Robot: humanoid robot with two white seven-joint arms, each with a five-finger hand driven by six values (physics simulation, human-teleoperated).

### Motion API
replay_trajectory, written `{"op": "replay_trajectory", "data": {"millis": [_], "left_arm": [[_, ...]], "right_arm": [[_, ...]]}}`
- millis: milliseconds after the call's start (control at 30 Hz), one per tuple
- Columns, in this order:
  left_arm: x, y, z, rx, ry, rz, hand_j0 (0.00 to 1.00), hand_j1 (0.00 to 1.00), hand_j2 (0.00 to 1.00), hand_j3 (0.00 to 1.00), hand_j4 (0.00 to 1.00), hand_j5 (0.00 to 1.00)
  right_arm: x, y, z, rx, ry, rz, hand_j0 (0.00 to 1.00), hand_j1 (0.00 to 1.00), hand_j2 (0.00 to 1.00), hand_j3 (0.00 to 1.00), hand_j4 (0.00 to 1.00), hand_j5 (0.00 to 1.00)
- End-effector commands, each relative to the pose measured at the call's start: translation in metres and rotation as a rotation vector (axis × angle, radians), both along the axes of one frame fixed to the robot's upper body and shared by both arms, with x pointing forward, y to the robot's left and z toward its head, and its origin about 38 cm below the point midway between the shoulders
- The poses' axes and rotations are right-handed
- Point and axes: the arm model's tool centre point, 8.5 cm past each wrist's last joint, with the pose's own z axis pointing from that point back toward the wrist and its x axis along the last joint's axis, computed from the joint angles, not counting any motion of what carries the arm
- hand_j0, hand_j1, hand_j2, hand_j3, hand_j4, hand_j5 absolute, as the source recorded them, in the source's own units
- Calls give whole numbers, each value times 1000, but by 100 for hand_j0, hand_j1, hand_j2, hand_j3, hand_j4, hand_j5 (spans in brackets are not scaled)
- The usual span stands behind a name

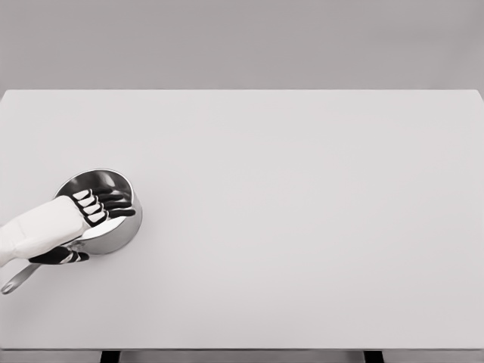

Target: Rotate pot handle

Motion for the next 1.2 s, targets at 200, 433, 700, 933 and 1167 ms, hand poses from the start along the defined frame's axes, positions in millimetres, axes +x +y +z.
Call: {"op": "replay_trajectory", "data": {"millis": [200,433,700,933,1167], "left_arm": [[-1,2,1,-7,1,5,100,100,100,100,100,100],[-7,6,-2,-31,32,20,100,100,100,100,100,100],[-12,12,-5,-38,46,40,100,100,100,100,100,100],[-16,16,-6,-47,59,58,100,100,100,100,100,100],[-17,19,-6,-52,62,69,100,100,100,100,100,100]], "right_arm": [[0,0,0,0,0,0,100,100,100,100,100,100],[0,0,0,0,0,0,100,100,100,100,100,100],[0,0,0,0,0,0,100,100,100,100,100,100],[0,0,0,0,-1,0,100,100,100,100,100,100],[0,0,0,0,0,0,100,100,100,100,100,100]]}}
